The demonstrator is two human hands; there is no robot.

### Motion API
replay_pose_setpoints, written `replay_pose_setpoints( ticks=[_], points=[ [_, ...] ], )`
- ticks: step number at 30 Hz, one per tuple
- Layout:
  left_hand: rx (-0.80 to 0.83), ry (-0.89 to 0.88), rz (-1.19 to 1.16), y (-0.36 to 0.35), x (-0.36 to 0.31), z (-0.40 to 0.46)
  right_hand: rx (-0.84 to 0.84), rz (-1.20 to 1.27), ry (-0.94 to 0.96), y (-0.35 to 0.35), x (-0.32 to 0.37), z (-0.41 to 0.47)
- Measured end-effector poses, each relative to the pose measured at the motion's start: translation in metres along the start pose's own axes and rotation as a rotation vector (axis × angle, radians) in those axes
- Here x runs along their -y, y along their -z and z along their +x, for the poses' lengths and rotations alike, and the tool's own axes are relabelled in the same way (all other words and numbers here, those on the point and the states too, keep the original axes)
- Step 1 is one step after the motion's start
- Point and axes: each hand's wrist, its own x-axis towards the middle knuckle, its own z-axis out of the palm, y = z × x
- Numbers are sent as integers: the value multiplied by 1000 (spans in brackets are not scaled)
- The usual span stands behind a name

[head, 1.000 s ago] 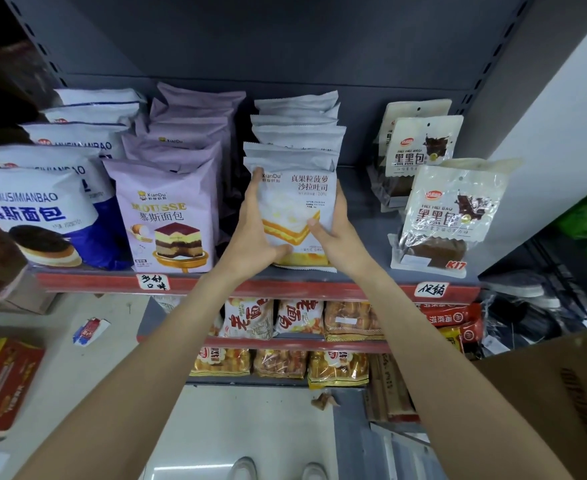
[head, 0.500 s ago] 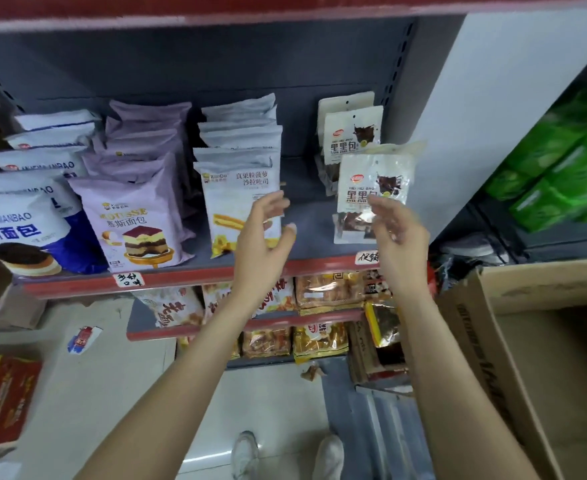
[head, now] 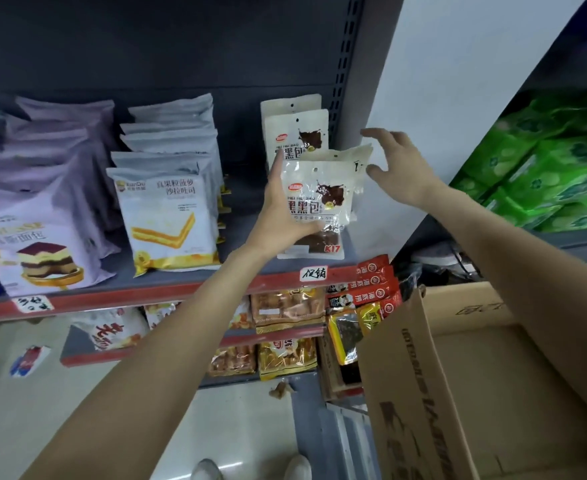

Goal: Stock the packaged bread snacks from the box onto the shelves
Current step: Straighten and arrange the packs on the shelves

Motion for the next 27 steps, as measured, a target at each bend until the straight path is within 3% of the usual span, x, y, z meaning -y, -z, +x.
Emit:
replay_pose_setpoints(
  ticks=[5,10,14,18,27],
  points=[
    [-90,-71,210,-5,8,-6,195,356,-186,-19,-3,15],
    [-207,-119,379,4,16,-15,219,573,-148,-39,14,22],
    [-215,-112,333,12,24,-15,165,559,-117,-44,29,35],
    [-236,-24,325,9,29,-11,292,644,-162,-39,27,36],
    [-112,32,184,1,23,-1,160,736,-312,-37,27,-4]
  ],
)
